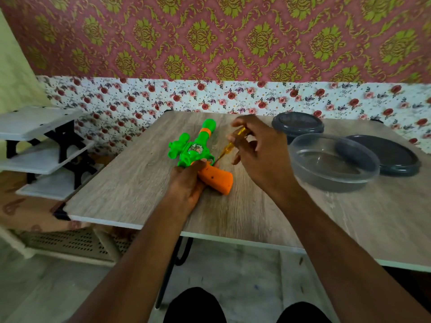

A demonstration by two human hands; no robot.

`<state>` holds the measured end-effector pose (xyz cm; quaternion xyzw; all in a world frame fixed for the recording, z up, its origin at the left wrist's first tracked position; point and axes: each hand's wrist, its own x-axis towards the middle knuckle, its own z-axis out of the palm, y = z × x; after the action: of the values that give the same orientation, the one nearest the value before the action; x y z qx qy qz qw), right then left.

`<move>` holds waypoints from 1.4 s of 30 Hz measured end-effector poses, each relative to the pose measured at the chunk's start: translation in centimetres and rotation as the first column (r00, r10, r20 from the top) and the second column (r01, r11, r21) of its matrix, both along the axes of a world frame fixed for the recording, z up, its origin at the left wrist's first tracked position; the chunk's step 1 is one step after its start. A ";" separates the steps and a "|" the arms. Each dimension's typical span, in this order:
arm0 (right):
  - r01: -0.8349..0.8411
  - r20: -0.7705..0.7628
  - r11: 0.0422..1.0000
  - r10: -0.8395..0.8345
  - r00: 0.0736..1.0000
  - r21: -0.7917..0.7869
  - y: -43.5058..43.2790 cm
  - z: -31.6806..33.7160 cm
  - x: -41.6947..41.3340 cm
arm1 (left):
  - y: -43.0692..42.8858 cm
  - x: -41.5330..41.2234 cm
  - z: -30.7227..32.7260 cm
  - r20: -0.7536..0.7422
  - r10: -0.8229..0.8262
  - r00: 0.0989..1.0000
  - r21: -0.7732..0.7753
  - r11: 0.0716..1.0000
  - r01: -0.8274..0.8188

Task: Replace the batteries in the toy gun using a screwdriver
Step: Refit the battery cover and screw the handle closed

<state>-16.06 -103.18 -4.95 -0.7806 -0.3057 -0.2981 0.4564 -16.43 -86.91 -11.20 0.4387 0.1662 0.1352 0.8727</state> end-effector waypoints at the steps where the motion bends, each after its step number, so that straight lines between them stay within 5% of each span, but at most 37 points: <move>1: 0.026 0.043 0.999 -0.027 0.999 0.021 -0.1 -0.1 0.0 | -0.1 -0.2 0.1 0.004 0.004 1.000 0.008 1.000 -0.004; 5: 0.117 0.224 0.993 -0.115 0.968 0.004 -0.7 -1.2 1.4 | 0.0 -0.5 -0.3 -0.051 0.161 0.986 0.324 0.936 -0.136; 10: 0.285 0.356 0.908 -0.168 0.919 -0.307 -0.5 -4.6 5.3 | 1.8 -1.0 -0.2 -0.125 0.261 0.957 0.640 0.759 -0.123; 17: 0.328 0.374 0.673 -0.083 0.924 -0.663 0.4 -5.7 8.5 | 2.7 -1.8 0.0 -0.072 0.339 0.938 0.764 0.623 -0.167; 22: 0.174 0.188 0.538 -0.030 0.982 -0.824 0.6 -6.2 9.0 | 2.3 -2.5 -0.3 0.000 0.365 0.931 0.832 0.517 -0.203; 30: 0.068 0.049 0.574 -0.049 0.998 -0.816 0.5 -6.4 9.4 | 2.2 -3.0 -0.7 0.030 0.381 0.924 0.826 0.510 -0.238; 42: 0.055 -0.004 0.582 -0.100 0.995 -0.812 -0.2 -5.6 7.3 | 1.4 -3.9 -0.1 0.188 0.464 0.866 0.894 0.283 -0.346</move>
<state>-8.78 -103.35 -10.59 -0.9223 -0.3623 -0.1267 0.0447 -20.35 -85.54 -11.29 0.7892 0.2180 0.3954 0.4163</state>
